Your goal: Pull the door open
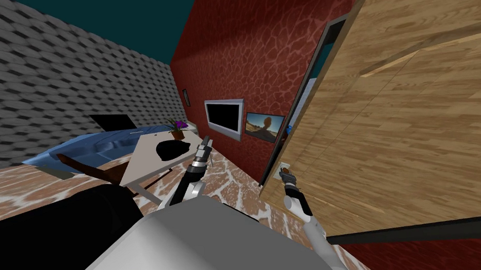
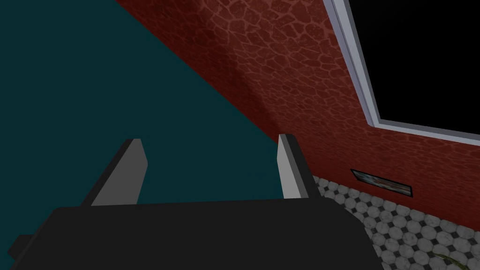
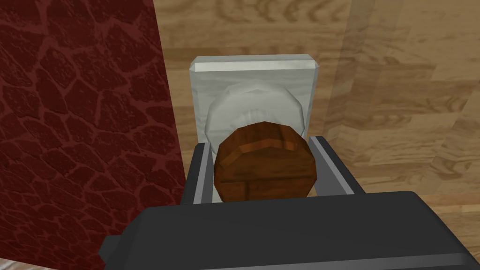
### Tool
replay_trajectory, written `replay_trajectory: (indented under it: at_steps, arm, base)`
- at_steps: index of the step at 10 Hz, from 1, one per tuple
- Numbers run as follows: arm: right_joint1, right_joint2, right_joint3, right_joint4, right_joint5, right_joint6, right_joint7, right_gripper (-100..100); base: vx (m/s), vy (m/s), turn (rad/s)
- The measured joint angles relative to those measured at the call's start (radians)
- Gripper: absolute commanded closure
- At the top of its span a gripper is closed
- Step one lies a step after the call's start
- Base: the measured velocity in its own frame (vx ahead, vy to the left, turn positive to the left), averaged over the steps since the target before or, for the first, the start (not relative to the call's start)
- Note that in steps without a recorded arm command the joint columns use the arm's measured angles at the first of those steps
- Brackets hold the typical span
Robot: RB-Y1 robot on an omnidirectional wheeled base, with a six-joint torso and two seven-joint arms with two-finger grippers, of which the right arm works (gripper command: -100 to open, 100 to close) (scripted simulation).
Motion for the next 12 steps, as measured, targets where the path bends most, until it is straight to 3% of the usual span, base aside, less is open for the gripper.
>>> replay_trajectory:
  at_steps: [3, 12]
  arm:
    - [0.001, 0.001, 0.001, 0.001, 0.000, 0.002, 0.000, 100]
    - [0.037, -0.109, 0.115, -0.056, -0.006, -0.016, -0.138, 100]
  base:
    - [-0.046, -0.024, 0.048]
    - [-0.210, -0.095, 0.137]
